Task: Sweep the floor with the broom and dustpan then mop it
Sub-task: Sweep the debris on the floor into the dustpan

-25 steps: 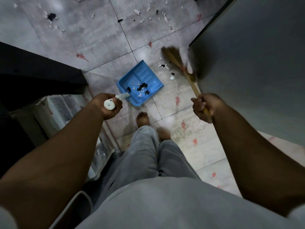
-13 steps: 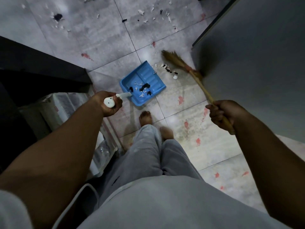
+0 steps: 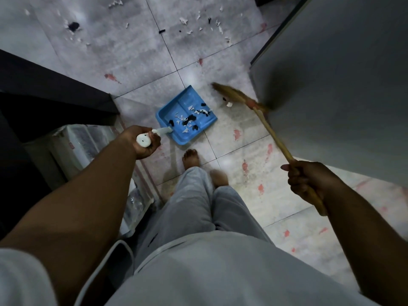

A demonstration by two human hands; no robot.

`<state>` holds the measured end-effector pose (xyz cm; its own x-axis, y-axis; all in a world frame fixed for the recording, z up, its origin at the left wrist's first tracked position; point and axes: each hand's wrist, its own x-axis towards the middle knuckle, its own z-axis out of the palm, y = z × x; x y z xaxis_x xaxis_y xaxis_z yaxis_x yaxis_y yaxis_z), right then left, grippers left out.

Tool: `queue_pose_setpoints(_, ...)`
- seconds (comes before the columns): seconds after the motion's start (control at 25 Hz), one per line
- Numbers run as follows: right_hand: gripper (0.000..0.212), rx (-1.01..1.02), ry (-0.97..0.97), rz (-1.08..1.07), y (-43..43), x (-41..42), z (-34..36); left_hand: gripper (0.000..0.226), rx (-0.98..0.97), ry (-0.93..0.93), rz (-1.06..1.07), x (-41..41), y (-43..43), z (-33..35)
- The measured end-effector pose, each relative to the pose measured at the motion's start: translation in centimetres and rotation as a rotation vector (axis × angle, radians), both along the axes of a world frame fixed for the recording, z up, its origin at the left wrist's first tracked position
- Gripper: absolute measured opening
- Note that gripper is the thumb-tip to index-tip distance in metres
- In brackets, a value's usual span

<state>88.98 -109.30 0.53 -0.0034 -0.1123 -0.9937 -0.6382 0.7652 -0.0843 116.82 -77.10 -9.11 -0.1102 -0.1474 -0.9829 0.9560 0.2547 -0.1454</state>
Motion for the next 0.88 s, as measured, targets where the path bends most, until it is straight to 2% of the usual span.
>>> queue_pose_setpoints(0.08, 0.024, 0.067, 0.005, -0.15, -0.1, 0.1, -1.0, 0.027, -0.015, 0.008, -0.015, -0.5, 0.5, 0.0)
queue_pose_setpoints(0.16, 0.026, 0.111, 0.02, -0.196, 0.8, 0.3, -2.0, 0.026, -0.016, 0.017, -0.029, -1.1, 0.9, 0.1)
queue_pose_setpoints(0.44, 0.023, 0.234, -0.003, 0.032, 3.2, -1.8, 0.0, 0.026, -0.016, 0.009, -0.006, -2.1, 0.8, -0.1)
queue_pose_setpoints(0.64, 0.024, 0.173, -0.004, 0.006, 2.4, -2.5, 1.8, 0.028, -0.011, 0.01, 0.011, -1.8, 1.4, -0.1)
queue_pose_setpoints(0.88, 0.023, 0.131, 0.062, 0.042, 3.6, -0.3, -0.6, 0.032, -0.017, 0.001, 0.003, -1.7, 1.6, -0.2)
